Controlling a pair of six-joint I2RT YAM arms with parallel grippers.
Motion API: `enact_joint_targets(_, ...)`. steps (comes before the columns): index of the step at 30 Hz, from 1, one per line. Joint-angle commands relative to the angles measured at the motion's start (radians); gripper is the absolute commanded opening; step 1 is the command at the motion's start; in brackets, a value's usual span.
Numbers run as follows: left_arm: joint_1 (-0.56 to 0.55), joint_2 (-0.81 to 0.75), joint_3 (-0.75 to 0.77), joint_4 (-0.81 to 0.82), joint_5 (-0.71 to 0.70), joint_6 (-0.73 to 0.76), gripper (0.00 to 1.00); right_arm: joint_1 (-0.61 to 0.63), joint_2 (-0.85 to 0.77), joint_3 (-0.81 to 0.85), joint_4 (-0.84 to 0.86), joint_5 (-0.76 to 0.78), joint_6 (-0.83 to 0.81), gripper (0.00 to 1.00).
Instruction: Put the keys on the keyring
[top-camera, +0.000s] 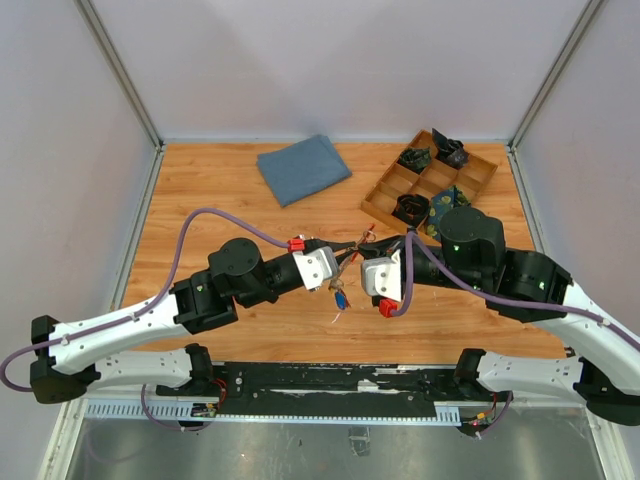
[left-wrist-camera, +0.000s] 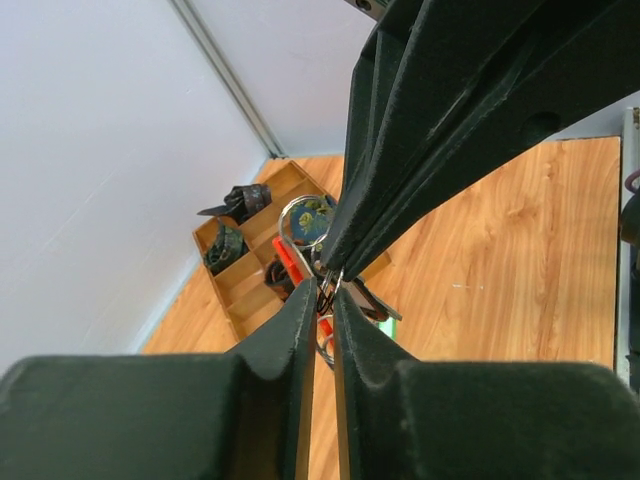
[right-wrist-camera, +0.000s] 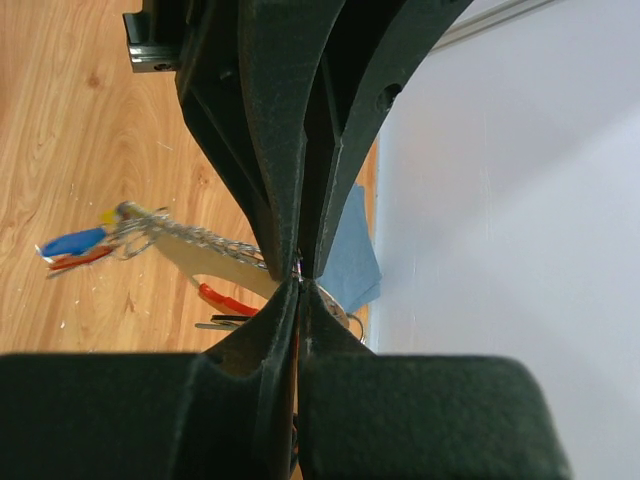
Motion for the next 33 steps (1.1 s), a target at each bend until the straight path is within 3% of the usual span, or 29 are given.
enact_joint_targets(1, -0.004, 0.010, 0.009, 0.030, 0.000, 0.011, 0.11, 0.024, -0.013, 0.014, 0.034, -0.028, 0.012, 0.00)
enact_joint_targets(4, -0.004, 0.016, 0.020, 0.024, -0.004, 0.005, 0.01, 0.025, -0.016, 0.010, 0.030, -0.037, 0.015, 0.00)
enact_joint_targets(7, -0.004, 0.017, 0.028, 0.018, -0.008, -0.004, 0.01, 0.026, -0.029, 0.003, 0.035, -0.055, 0.018, 0.02)
enact_joint_targets(12, -0.005, -0.010, 0.026, 0.021, 0.012, -0.024, 0.01, 0.026, -0.080, -0.027, 0.065, -0.060, 0.014, 0.25)
enact_joint_targets(16, -0.004, -0.047, 0.009, 0.048, 0.056, -0.046, 0.00, 0.026, -0.126, -0.054, 0.097, -0.074, 0.057, 0.32)
enact_joint_targets(33, -0.005, -0.120, 0.007, 0.092, 0.217, -0.120, 0.00, 0.026, -0.249, -0.243, 0.440, -0.241, 0.363, 0.28)
